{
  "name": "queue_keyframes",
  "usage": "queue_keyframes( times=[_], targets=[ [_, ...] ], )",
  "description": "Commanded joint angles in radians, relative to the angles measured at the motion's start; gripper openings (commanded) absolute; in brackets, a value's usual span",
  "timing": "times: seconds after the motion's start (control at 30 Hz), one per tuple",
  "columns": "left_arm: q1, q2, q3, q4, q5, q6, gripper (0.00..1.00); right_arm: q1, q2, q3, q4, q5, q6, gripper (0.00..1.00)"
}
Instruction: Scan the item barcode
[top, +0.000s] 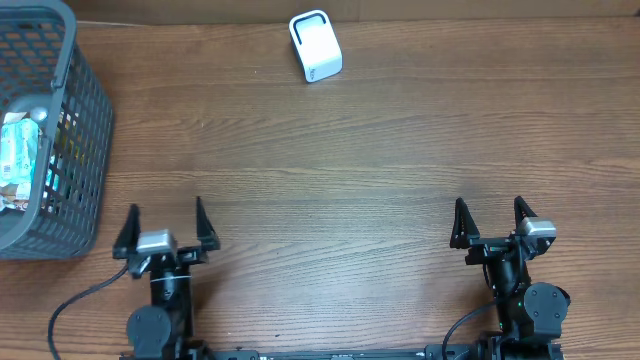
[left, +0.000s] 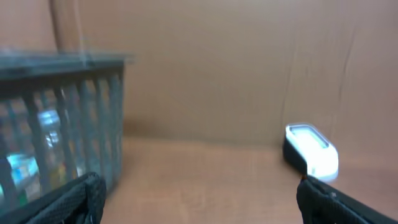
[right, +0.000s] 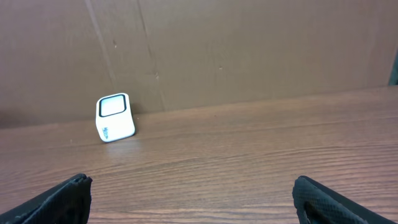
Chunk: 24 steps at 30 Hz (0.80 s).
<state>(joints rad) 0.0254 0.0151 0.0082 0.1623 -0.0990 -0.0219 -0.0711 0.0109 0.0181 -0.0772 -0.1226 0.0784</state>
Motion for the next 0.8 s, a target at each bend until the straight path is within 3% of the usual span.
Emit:
queue_keyframes(
  times=[0.0,0.4,0.77],
  targets=[
    [-0.008,-0.011,-0.003,0.142,-0.031,0.023,1.0,0.005,-0.008,-0.01,0.004,0.009,0.004,1.0],
    [-0.008,-0.011,0.019,0.669,0.1,0.014,1.0,0.005,-0.008,-0.01,0.004,0.009,0.004,1.0],
    [-0.008,-0.011,0.256,0.615,0.152,0.016,1.0,0.005,-0.008,-0.01,0.004,0.009,0.004,1.0]
  ],
)
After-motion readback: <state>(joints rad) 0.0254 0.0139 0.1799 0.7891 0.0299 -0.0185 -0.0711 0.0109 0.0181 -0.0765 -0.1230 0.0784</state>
